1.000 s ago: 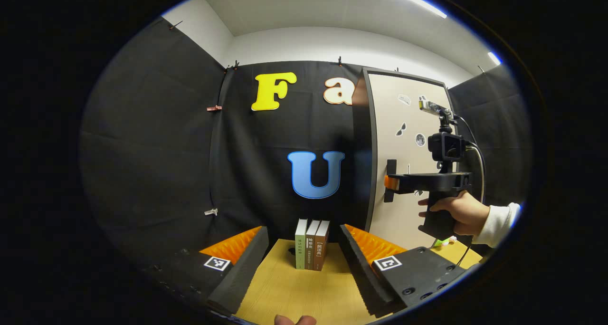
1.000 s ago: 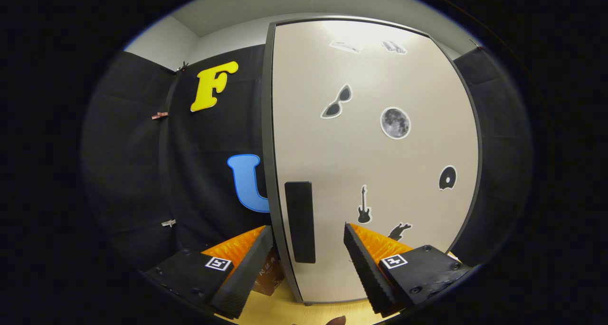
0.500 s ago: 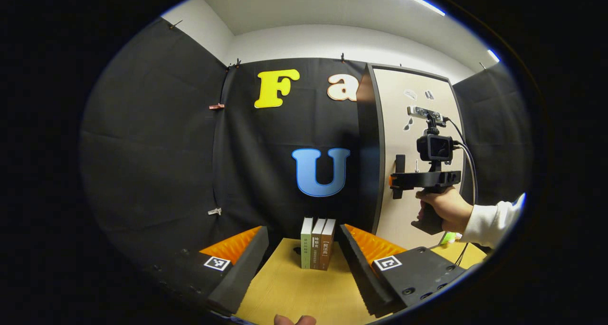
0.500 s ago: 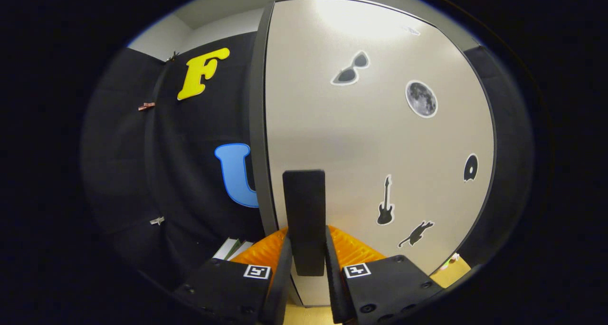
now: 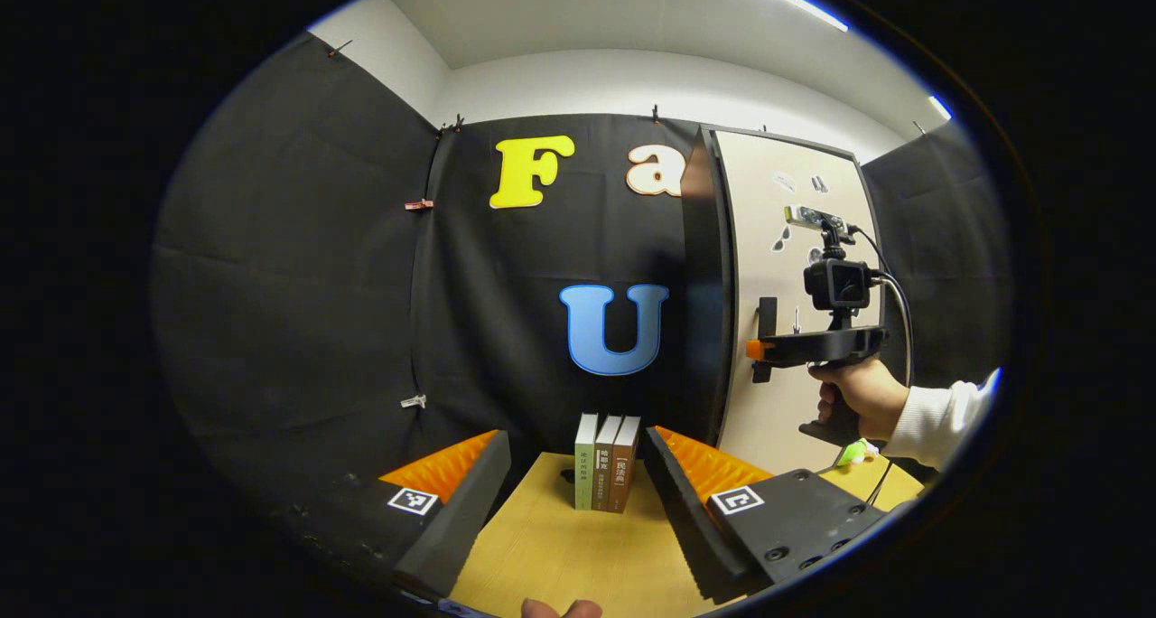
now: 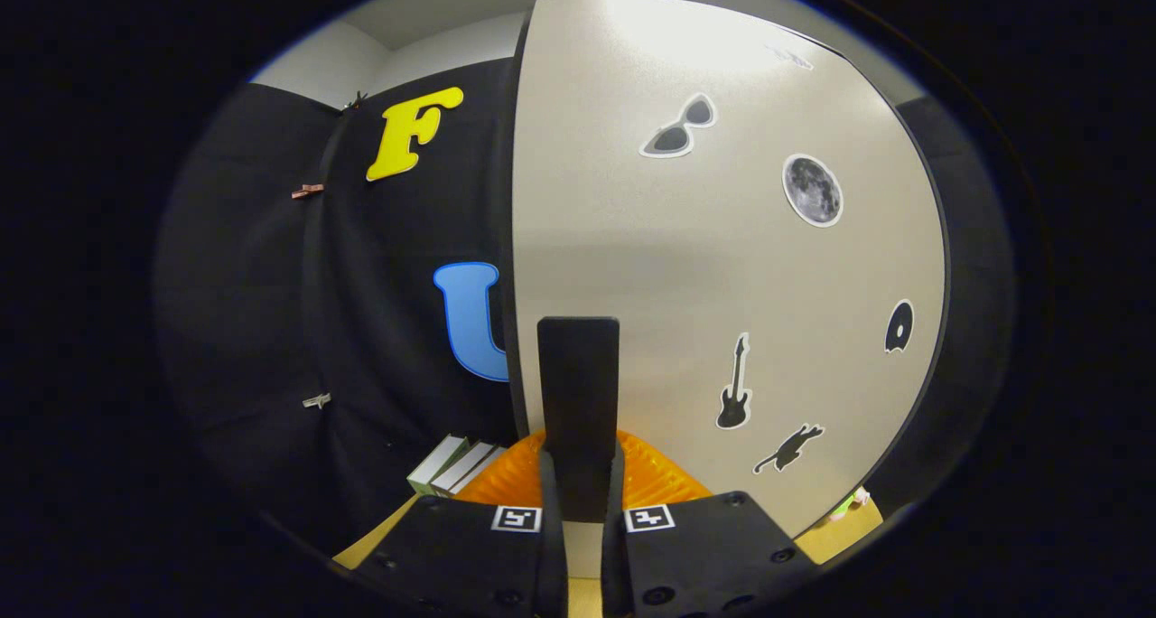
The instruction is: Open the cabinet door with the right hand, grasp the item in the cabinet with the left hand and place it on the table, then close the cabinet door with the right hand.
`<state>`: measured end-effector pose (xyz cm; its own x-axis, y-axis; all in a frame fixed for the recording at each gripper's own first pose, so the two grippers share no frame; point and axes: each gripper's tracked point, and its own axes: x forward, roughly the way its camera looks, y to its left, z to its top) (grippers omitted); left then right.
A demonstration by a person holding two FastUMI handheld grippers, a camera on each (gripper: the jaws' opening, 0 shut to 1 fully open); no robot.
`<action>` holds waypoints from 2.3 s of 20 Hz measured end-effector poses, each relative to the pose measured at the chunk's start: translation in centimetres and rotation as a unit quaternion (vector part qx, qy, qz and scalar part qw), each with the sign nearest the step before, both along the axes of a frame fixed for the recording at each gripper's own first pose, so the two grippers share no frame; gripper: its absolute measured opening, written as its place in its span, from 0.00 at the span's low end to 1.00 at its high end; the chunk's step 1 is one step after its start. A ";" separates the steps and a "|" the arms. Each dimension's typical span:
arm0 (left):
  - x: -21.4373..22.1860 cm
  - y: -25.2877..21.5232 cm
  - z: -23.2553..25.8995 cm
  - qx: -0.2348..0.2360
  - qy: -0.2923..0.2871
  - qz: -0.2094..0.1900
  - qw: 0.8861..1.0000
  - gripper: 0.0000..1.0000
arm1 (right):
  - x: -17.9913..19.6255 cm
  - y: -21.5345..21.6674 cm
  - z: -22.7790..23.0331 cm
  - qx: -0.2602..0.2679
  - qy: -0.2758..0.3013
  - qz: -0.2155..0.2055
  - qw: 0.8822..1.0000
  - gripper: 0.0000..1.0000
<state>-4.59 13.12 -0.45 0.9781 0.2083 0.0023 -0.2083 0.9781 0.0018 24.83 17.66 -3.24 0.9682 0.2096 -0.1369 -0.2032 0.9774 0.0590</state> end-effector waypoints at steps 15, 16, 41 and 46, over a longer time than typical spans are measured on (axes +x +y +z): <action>-2.8 -3.5 0.9 0.003 -0.014 -0.003 1.000 0.94 | -9.6 -4.1 1.0 0.021 0.006 0.067 0.998 0.19; -2.7 -3.8 0.9 0.002 -0.015 -0.004 1.000 0.94 | -10.0 -4.4 1.1 0.023 0.007 0.068 0.997 0.18; 1.2 -10.7 1.2 -0.020 -0.026 -0.074 0.997 0.94 | -12.1 -12.6 1.3 -0.004 0.001 -0.060 0.998 0.16; 1.8 -11.4 0.6 -0.019 -0.018 -0.085 0.996 0.94 | -12.1 -15.5 1.2 -0.037 -0.014 -0.112 0.993 0.16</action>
